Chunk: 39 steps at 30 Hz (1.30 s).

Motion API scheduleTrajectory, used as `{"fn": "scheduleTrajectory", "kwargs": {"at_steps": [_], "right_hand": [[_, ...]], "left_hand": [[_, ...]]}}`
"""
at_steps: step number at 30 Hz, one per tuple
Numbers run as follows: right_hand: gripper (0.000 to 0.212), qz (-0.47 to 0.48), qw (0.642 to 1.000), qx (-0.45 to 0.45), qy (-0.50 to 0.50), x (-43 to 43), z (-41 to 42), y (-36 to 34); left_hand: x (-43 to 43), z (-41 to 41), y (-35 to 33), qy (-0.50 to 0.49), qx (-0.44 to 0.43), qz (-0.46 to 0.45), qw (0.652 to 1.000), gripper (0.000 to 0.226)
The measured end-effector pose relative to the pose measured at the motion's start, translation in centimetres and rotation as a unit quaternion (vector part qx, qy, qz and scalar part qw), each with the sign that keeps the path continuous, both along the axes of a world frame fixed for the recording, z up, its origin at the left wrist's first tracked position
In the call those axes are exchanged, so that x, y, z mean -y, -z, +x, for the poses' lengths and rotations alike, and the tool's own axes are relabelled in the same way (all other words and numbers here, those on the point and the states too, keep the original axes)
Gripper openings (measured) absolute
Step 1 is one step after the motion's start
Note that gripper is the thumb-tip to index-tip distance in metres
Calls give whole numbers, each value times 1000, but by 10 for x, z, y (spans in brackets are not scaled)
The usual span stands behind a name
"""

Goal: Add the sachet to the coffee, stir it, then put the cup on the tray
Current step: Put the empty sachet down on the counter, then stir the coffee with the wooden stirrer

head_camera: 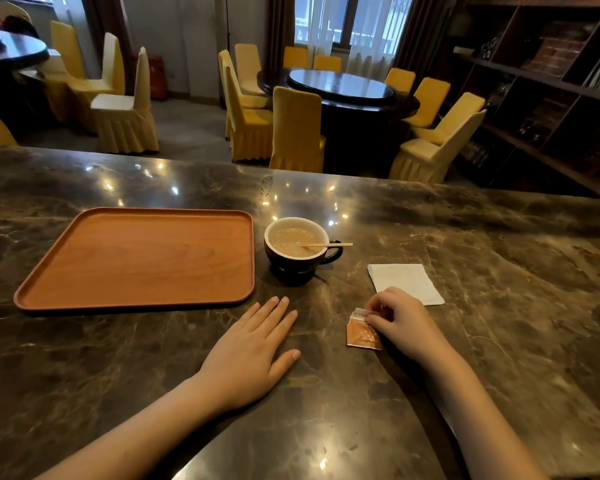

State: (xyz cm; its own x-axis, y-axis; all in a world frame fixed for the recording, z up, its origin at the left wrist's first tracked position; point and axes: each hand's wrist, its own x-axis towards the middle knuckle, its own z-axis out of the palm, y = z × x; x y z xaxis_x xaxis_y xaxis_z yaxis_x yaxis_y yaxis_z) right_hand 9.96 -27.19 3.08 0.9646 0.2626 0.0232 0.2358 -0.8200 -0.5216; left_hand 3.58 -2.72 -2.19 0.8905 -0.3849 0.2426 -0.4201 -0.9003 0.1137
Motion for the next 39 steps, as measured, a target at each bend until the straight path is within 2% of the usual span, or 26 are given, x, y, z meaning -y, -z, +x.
{"fn": "scheduleTrajectory", "kwargs": {"at_steps": [3, 9, 14, 18, 24, 27, 32, 35, 39], "right_hand": [[5, -6, 1000, 17, 4, 0, -1, 3], [18, -32, 999, 28, -6, -4, 5, -1], [36, 49, 995, 87, 13, -16, 20, -25], [46, 107, 992, 67, -8, -41, 39, -39], [19, 197, 979, 25, -44, -56, 54, -35], [18, 231, 971, 29, -45, -63, 53, -35], [19, 203, 973, 82, -71, -74, 60, -43], [18, 191, 975, 103, -53, -72, 62, -47], [17, 195, 976, 93, -36, -62, 60, -48]], "left_hand": [[1, 0, 1, -8, -2, 10, 1000, 67], [0, 0, 2, -4, 3, 15, 1000, 67], [1, -1, 2, -6, 3, 18, 1000, 66], [0, -1, 0, -8, 0, 24, 1000, 64], [-1, -2, -1, -15, -13, 32, 999, 63], [0, -4, 1, -12, -23, 35, 999, 63], [-1, -2, 1, -17, -27, 31, 999, 64], [-1, -1, 1, -12, -22, 29, 999, 64], [-1, -1, 2, -14, -20, 28, 999, 64]]}}
